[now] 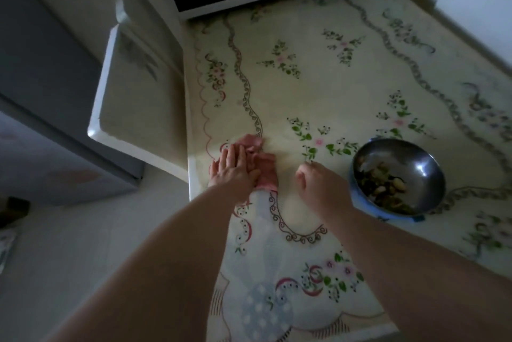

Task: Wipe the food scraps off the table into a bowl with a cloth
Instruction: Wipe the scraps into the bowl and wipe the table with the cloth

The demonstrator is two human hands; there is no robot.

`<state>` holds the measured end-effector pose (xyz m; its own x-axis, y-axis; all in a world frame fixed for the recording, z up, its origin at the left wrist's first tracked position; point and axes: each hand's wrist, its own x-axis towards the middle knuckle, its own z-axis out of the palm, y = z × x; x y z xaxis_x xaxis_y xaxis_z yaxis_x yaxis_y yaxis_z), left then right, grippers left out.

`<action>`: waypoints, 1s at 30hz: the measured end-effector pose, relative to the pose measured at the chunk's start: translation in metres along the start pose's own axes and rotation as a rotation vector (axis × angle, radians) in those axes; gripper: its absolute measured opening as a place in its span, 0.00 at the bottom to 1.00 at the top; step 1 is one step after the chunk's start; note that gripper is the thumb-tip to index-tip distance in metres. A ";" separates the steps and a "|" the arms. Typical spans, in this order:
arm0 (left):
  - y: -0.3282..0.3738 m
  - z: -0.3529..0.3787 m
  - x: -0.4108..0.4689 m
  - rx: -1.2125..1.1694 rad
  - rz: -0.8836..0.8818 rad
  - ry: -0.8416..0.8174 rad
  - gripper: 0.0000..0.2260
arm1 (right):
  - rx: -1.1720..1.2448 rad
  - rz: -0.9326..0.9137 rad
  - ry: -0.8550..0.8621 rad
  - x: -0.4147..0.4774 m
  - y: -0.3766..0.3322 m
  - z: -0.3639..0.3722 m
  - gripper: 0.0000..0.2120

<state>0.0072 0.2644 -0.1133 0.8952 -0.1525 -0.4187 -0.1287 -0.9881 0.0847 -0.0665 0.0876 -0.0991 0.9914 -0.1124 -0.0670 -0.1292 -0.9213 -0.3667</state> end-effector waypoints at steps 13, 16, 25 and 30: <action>0.036 -0.030 0.095 0.229 0.423 0.016 0.27 | -0.061 0.146 -0.021 -0.022 0.019 0.007 0.10; 0.042 -0.018 0.077 0.324 0.616 0.040 0.27 | -0.013 0.272 -0.047 -0.027 0.024 0.003 0.10; 0.062 -0.033 -0.012 -0.613 0.344 -0.274 0.12 | -0.168 0.342 -0.335 -0.044 0.017 -0.028 0.12; 0.030 -0.049 0.016 -0.287 0.056 0.023 0.20 | -0.226 0.236 -0.072 -0.052 0.015 -0.052 0.11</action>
<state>0.0383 0.2334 -0.0727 0.8998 -0.2031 -0.3861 -0.0552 -0.9309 0.3611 -0.1192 0.0604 -0.0527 0.9297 -0.3135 -0.1935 -0.3393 -0.9332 -0.1184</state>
